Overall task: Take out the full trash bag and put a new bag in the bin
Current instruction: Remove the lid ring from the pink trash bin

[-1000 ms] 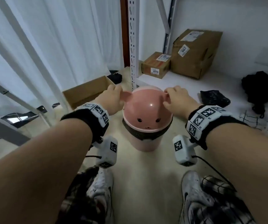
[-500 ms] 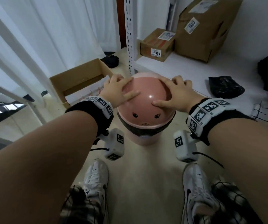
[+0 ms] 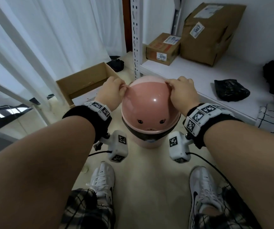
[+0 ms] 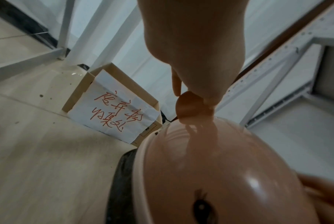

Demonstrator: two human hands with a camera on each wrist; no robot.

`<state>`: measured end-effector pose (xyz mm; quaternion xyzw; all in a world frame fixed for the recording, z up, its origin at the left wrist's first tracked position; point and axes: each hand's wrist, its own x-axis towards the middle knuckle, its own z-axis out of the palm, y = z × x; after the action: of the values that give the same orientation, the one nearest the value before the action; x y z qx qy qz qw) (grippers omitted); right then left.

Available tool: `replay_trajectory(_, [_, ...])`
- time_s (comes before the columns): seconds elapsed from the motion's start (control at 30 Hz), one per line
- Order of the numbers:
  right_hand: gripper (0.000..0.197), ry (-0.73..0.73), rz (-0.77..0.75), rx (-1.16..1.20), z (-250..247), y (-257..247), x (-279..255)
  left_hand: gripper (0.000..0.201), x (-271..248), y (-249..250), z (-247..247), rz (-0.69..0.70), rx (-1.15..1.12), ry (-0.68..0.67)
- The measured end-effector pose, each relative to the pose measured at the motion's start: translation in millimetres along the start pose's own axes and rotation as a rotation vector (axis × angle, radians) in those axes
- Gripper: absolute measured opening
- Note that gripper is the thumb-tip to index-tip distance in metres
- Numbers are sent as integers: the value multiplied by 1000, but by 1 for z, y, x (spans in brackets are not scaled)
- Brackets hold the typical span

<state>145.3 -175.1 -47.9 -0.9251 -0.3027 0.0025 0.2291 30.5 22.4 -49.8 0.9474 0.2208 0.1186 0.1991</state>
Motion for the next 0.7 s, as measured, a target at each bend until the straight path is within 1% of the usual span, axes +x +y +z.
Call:
replay_trajectory(0.1, [49, 26, 9, 5, 6, 4, 6, 39, -5, 0, 7, 92, 22, 53])
replay_trajectory(0.13, [49, 31, 10, -2, 6, 7, 7, 42, -7, 0, 9, 125, 25, 50])
replay_trajectory(0.2, [45, 43, 20, -3, 6, 11, 7, 46, -7, -1, 12, 162, 26, 1])
replay_trajectory(0.27, [40, 90, 18, 6, 7, 15, 5, 49, -5, -1, 14, 153, 46, -63])
replay_trajectory(0.33, [37, 169, -13, 20, 6, 15, 3, 53, -4, -1, 15, 146, 119, -116])
replay_trajectory(0.4, [36, 189, -85, 35, 2, 10, -2, 57, 0, -1, 14, 137, 186, -171])
replay_trajectory(0.43, [39, 151, -149, 21, -1, 7, -5, 58, 3, -1, 14, 125, 185, -197])
replay_trajectory(0.47, [46, 83, -224, -9, -4, 3, -9, 59, 8, -1, 14, 107, 166, -218])
replay_trajectory(0.57, [84, -133, -442, -219, -3, -4, -26, 63, 19, -2, 19, 30, 110, -254])
replay_trajectory(0.6, [95, -191, -470, -321, 0, -4, -30, 64, 21, -2, 21, -9, 116, -261])
replay_trajectory(0.63, [101, -240, -471, -411, 4, -2, -33, 67, 22, -3, 24, -50, 135, -271])
replay_trajectory(0.7, [108, -283, -447, -512, 7, 2, -32, 74, 23, -6, 28, -111, 128, -306])
